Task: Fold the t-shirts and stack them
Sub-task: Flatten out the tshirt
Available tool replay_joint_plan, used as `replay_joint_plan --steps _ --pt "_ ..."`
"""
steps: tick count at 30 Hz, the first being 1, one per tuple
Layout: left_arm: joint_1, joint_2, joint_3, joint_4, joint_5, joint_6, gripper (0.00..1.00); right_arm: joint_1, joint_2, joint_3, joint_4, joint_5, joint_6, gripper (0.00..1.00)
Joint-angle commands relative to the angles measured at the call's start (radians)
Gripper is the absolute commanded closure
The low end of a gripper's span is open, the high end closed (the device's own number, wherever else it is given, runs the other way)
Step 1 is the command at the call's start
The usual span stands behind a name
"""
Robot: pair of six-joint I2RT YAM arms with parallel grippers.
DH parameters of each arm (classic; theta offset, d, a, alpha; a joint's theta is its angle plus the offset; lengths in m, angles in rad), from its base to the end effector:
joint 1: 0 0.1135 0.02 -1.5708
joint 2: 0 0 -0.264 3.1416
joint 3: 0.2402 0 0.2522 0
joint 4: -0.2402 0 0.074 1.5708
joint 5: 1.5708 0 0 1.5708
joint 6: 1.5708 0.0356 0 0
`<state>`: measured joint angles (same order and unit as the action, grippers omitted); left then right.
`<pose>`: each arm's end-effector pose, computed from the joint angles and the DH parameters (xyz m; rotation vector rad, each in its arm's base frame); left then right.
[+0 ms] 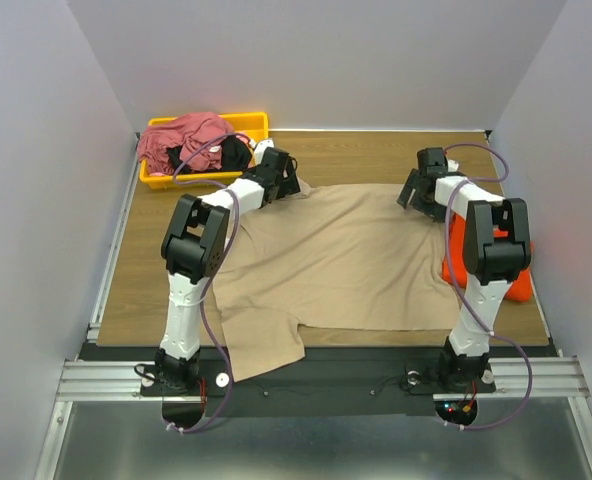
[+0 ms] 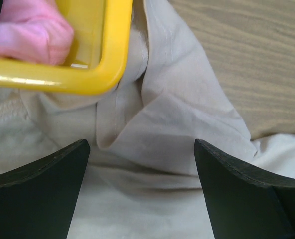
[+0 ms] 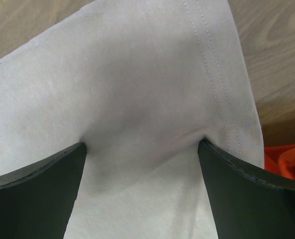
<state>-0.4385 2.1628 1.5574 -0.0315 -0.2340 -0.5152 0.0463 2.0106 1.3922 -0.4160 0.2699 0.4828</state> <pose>0.4473 -0.2007 0.1779 -0.2144 2.1911 -0.2790 0.4221 0.0101 0.1662 0.6456 2.4712 -0.1511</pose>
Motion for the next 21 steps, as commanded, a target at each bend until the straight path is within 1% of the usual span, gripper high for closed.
replay_joint_plan --steps 1,7,9,11,13,14,15,17,18,20,21 --pt "0.007 0.045 0.098 -0.03 -0.027 -0.003 0.01 -0.028 0.082 0.019 -0.006 -0.015 -0.01 0.0" --pt "0.02 0.1 0.202 -0.082 -0.054 0.001 0.02 -0.028 0.083 0.065 -0.009 -0.044 -0.039 0.0" --pt "0.02 0.103 0.228 -0.084 -0.062 0.015 0.02 -0.029 0.062 0.085 -0.013 -0.075 -0.056 0.0" --pt "0.02 0.098 0.283 -0.119 -0.056 0.024 0.02 -0.029 0.019 0.093 -0.02 -0.121 -0.076 0.0" --pt "0.018 0.077 0.305 -0.14 -0.042 0.033 0.02 -0.029 -0.022 0.088 -0.021 -0.155 -0.095 0.0" --pt "0.017 0.057 0.3 -0.139 -0.034 0.037 0.01 -0.029 -0.044 0.081 -0.023 -0.167 -0.098 0.0" --pt "0.012 0.013 0.293 -0.139 -0.022 0.043 0.02 -0.028 -0.103 0.058 -0.024 -0.185 -0.107 0.0" --pt "-0.006 -0.046 0.248 -0.14 -0.025 0.053 0.01 -0.026 -0.169 0.027 -0.026 -0.21 -0.113 0.0" --pt "-0.012 -0.114 0.228 -0.139 -0.031 0.058 0.01 -0.026 -0.238 0.004 -0.026 -0.219 -0.112 0.0" --pt "-0.029 -0.194 0.138 -0.142 -0.037 0.049 0.02 -0.025 -0.32 -0.077 -0.026 -0.241 -0.101 0.0" --pt "-0.043 -0.286 0.098 -0.142 -0.047 0.038 0.01 -0.023 -0.405 -0.108 -0.024 -0.254 -0.083 0.0"
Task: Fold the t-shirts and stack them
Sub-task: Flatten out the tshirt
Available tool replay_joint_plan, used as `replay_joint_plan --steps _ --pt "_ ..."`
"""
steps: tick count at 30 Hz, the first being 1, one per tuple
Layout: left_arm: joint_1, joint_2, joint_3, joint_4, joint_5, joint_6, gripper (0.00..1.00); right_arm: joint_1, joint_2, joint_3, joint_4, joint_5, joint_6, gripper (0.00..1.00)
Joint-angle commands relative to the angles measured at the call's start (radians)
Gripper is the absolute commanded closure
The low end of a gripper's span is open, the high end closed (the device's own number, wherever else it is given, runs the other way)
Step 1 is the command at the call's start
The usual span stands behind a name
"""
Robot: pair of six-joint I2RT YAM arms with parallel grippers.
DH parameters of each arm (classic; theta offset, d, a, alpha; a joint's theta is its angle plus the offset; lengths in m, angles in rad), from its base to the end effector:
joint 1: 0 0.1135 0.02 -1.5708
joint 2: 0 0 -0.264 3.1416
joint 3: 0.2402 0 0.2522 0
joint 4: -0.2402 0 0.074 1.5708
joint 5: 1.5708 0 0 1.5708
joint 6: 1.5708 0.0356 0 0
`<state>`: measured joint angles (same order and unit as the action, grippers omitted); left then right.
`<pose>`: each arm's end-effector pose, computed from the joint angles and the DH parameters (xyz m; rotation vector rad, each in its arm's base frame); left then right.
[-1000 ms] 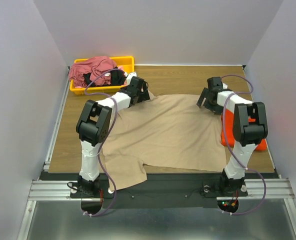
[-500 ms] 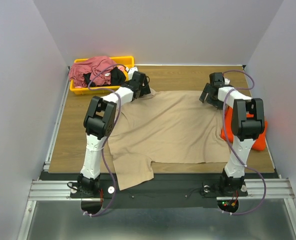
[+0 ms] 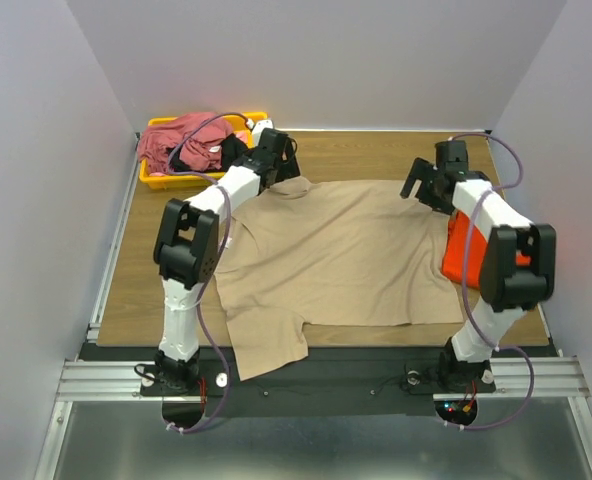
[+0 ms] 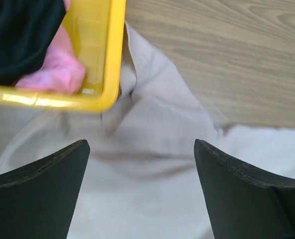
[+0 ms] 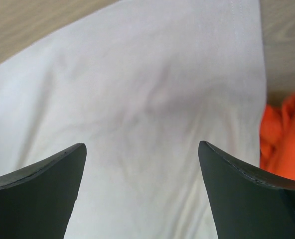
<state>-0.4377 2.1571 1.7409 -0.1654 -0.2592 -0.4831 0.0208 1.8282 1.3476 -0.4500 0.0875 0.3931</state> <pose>0.4612 -0.2058 0.2297 -0.1986 2.1327 -0.2625 0.3975 0.0052 0.2210 0.4978 2.4473 0.0631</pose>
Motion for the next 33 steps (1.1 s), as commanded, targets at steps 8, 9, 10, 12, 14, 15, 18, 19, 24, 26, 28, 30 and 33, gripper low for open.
replay_joint_plan --steps 8,9,10,12,14,15,18,19,24,26,28,30,33 --pt "-0.199 -0.831 -0.731 -0.039 0.001 -0.238 0.01 0.002 -0.634 -0.447 0.002 -0.06 0.144 0.0" --pt "-0.222 -0.87 -0.783 -0.064 0.005 -0.265 0.01 0.002 -0.665 -0.47 -0.001 -0.064 0.154 0.0" --pt "-0.263 -0.903 -0.864 -0.094 0.008 -0.302 0.01 0.004 -0.703 -0.488 -0.006 -0.068 0.162 0.0" --pt "-0.349 -1.0 -0.959 -0.178 0.027 -0.389 0.01 0.002 -0.785 -0.543 -0.012 -0.071 0.187 0.0" --pt "-0.416 -1.058 -1.018 -0.232 0.028 -0.442 0.01 0.004 -0.813 -0.57 -0.016 -0.075 0.194 0.0" --pt "-0.455 -1.115 -1.046 -0.265 0.023 -0.48 0.01 0.002 -0.825 -0.577 -0.021 -0.077 0.196 0.0" --pt "-0.568 -1.221 -1.141 -0.457 0.027 -0.635 0.01 0.002 -0.828 -0.593 -0.03 -0.072 0.199 0.0" --pt "-0.587 -1.246 -1.191 -0.477 0.05 -0.662 0.01 0.002 -0.822 -0.594 -0.033 -0.071 0.199 0.0" --pt "-0.709 -1.372 -1.297 -0.459 0.236 -0.779 0.02 0.002 -0.799 -0.596 -0.039 -0.034 0.194 0.0" --pt "-0.72 -1.356 -1.302 -0.471 0.253 -0.798 0.02 0.004 -0.787 -0.597 -0.039 -0.028 0.191 0.0" --pt "-0.731 -1.288 -1.305 -0.471 0.285 -0.808 0.04 0.002 -0.784 -0.6 -0.039 -0.031 0.191 0.0" --pt "-0.737 -1.191 -1.291 -0.473 0.293 -0.798 0.1 0.002 -0.782 -0.602 -0.039 -0.023 0.19 0.0" --pt "-0.75 -1.091 -1.259 -0.485 0.29 -0.787 0.25 0.002 -0.777 -0.602 -0.039 -0.012 0.19 0.0"
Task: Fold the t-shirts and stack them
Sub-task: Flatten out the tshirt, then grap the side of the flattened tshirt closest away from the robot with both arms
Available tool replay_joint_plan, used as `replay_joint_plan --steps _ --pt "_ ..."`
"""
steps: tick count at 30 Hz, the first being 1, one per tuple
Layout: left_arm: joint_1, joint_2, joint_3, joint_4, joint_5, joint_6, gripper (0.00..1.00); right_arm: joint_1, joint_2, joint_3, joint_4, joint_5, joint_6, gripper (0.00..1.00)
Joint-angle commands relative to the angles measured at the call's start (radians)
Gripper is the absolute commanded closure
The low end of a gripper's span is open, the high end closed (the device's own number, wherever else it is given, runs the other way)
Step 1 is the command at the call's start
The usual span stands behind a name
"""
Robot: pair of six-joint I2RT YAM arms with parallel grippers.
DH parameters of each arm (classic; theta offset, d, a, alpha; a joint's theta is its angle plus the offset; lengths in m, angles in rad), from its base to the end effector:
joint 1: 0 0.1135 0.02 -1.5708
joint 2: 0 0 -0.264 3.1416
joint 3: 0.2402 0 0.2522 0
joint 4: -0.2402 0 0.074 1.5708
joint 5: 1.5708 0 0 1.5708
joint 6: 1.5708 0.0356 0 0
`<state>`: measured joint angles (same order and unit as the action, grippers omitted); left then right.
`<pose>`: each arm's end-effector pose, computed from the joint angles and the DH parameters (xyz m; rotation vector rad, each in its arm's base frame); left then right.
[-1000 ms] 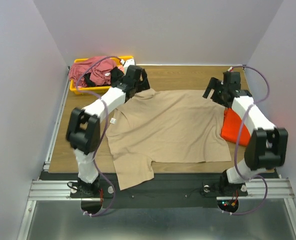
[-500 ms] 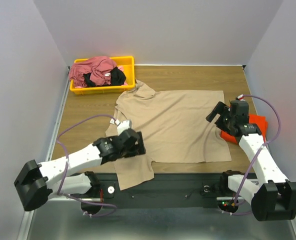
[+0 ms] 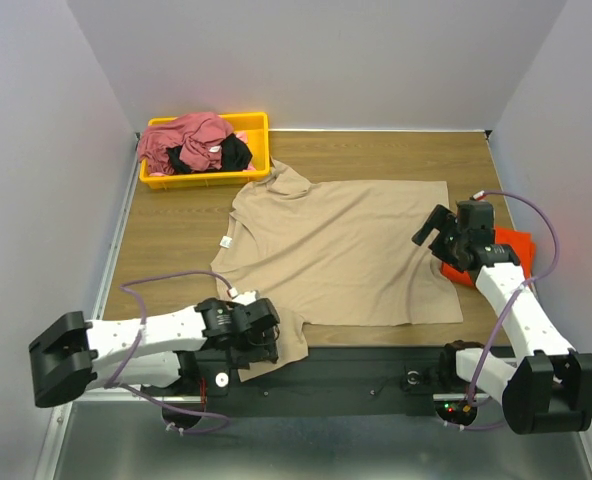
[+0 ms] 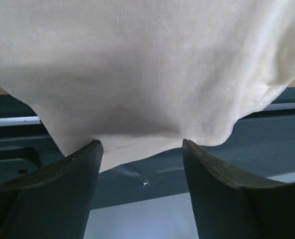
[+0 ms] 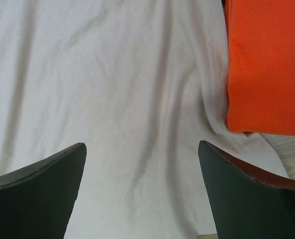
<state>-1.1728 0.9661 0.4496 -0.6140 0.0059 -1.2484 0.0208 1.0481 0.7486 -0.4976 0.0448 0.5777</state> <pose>0.0615 -0.1469 0.1627 -0.1087 2.9267 -0.6164 0.2165 0.0029 0.2489 0.6749 2.2818 0.2348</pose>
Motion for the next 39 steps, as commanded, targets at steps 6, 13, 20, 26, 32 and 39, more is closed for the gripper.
replay_joint_plan --steps 6,13,20,26,32,39 --pt "-0.021 0.192 0.084 -0.082 0.031 0.001 0.34 0.002 0.035 -0.008 0.008 0.046 0.008 0.0" --pt "-0.022 0.309 0.115 -0.079 0.017 0.023 0.55 0.004 0.059 -0.008 0.008 0.052 0.013 0.0" --pt "-0.024 0.413 0.161 -0.096 0.002 0.035 1.0 0.002 0.024 -0.028 0.007 0.061 0.039 0.0" --pt "-0.019 0.333 0.257 -0.18 -0.182 -0.017 1.0 0.013 -0.049 -0.092 -0.059 -0.006 0.074 0.0" --pt "0.054 0.283 0.29 -0.288 -0.316 -0.04 1.0 0.097 -0.135 -0.13 -0.214 -0.019 0.215 0.0" --pt "0.125 0.229 0.273 -0.191 -0.31 0.075 1.0 0.119 -0.223 -0.196 -0.332 0.067 0.387 0.0"
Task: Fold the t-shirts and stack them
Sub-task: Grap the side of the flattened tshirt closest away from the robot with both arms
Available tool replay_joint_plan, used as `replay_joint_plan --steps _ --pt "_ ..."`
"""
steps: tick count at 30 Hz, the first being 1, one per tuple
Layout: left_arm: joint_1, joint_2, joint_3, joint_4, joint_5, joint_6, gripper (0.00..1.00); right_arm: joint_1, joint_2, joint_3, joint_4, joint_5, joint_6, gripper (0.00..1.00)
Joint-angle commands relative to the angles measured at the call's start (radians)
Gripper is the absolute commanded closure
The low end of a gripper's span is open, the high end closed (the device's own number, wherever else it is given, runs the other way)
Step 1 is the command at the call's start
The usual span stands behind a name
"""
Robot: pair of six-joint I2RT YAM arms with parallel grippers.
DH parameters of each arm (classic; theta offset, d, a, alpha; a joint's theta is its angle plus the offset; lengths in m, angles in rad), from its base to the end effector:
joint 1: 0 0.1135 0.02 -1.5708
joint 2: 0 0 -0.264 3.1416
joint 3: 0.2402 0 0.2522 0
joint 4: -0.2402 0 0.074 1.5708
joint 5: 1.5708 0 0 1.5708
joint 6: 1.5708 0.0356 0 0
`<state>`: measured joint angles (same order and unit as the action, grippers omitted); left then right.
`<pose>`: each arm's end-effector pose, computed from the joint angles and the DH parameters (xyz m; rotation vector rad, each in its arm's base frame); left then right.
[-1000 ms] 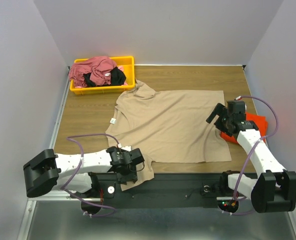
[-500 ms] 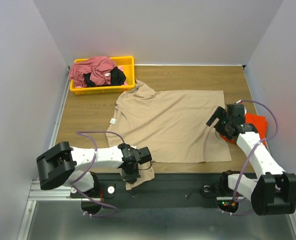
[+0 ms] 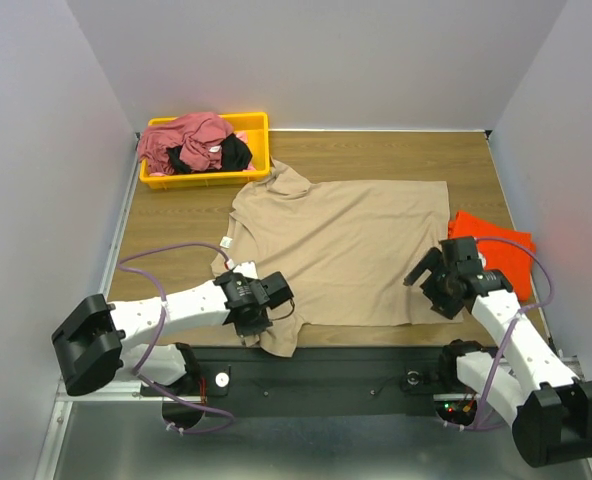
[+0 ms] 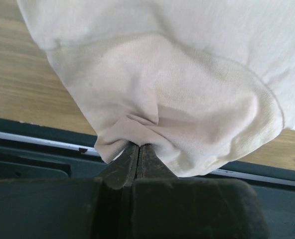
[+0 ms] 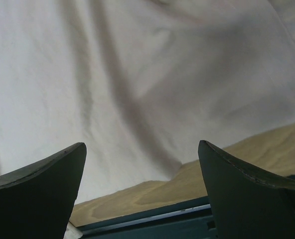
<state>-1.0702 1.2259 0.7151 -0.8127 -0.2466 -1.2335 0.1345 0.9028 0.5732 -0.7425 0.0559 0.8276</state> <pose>0.1038 -0.1716 0.1893 -0.2725 2.7988 -0.1775 0.1589 0.0195 0.2020 0.9225 2.4986 0.2478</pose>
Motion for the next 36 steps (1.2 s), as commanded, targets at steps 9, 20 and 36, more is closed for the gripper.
replay_joint_plan --steps 9,20,36 --pt "0.044 -0.048 -0.008 0.116 -0.054 0.138 1.0 0.007 -0.209 -0.062 -0.216 0.121 0.286 0.0" --pt "0.128 -0.074 -0.029 0.176 -0.045 0.207 1.0 0.007 -0.19 -0.127 -0.17 0.116 0.344 0.0" --pt "0.205 -0.062 0.003 0.164 -0.074 0.256 1.0 0.007 -0.136 -0.202 -0.04 0.245 0.378 0.22"
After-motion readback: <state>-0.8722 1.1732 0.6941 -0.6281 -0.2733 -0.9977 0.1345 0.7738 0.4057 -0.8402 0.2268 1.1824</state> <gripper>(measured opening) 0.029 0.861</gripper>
